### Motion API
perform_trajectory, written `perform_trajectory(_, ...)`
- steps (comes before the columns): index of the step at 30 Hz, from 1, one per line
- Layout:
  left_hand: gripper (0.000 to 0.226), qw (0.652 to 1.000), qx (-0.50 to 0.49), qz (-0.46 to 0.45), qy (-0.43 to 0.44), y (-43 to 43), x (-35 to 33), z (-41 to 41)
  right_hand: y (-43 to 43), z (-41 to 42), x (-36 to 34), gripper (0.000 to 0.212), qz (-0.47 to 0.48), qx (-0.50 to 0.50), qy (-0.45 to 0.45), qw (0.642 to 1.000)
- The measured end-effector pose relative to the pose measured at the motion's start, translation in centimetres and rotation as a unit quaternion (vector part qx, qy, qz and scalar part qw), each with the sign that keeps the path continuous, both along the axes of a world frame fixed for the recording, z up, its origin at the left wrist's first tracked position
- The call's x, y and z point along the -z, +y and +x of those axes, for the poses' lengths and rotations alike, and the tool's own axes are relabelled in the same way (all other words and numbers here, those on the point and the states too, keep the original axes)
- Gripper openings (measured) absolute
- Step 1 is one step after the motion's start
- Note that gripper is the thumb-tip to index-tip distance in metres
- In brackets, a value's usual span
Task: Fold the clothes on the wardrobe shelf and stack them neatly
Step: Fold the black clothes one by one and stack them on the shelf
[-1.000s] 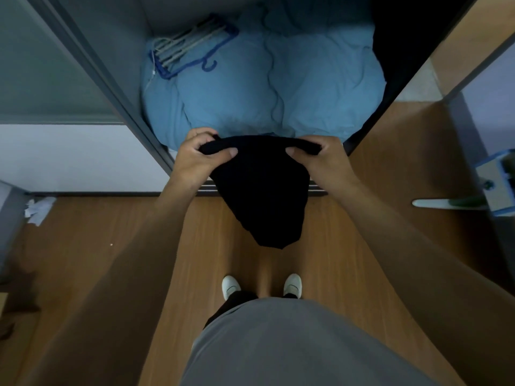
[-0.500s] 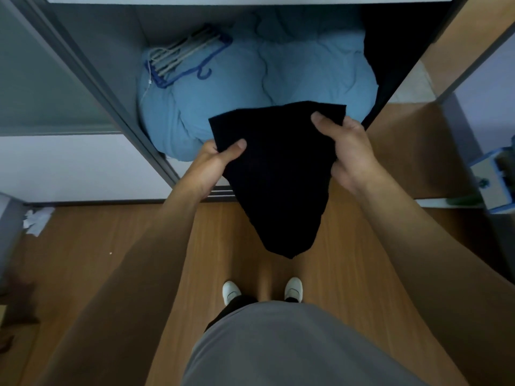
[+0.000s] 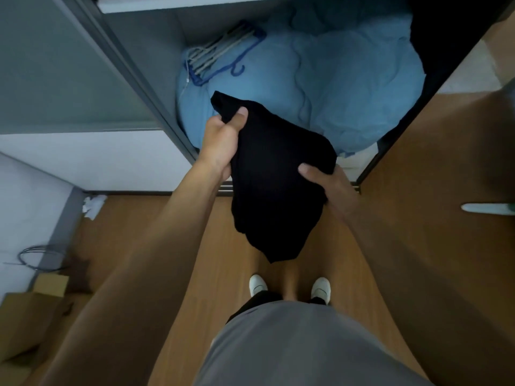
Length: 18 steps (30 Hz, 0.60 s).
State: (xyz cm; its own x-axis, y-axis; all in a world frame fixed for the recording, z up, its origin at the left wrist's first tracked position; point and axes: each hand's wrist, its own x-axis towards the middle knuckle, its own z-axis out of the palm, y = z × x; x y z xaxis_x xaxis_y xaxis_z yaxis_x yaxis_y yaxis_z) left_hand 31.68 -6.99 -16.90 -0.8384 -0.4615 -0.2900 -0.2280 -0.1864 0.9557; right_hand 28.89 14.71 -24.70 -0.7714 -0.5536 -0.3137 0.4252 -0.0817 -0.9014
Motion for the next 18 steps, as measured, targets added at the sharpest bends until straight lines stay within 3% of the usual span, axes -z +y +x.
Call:
perform_trajectory(3, 0.025, 1.0, -0.002, -0.007, -0.004, -0.9, -0.4, 0.7, -1.3, 0.4, -0.1, 0.056, 0.057, -0.03, 0.023, 0.998)
perform_trajectory(6, 0.035, 1.0, -0.024, 0.006, -0.007, -2.8, -0.3, 1.5, -2.0, 0.1, -0.5, 0.068, -0.015, -0.022, -0.036, 0.999)
perform_trajectory(10, 0.053, 0.995, -0.05, 0.035, -0.079, -4.1, 1.4, 3.1, -2.9, 0.3, -1.3, 0.058, -0.063, -0.001, -0.098, 0.993)
perform_trajectory(12, 0.07, 0.991, 0.019, 0.1, -0.091, -4.3, 4.0, 4.8, -3.0, 0.4, -1.6, 0.05, -0.073, 0.01, -0.125, 0.989)
perform_trajectory(15, 0.067, 0.964, 0.156, 0.206, -0.062, -3.8, 7.4, 7.3, -2.7, 0.7, -2.3, 0.045, -0.057, 0.017, -0.149, 0.987)
perform_trajectory(18, 0.08, 0.951, 0.221, 0.198, -0.089, -3.2, 9.4, 8.3, -2.8, 1.2, -2.6, 0.041, -0.032, 0.037, -0.171, 0.984)
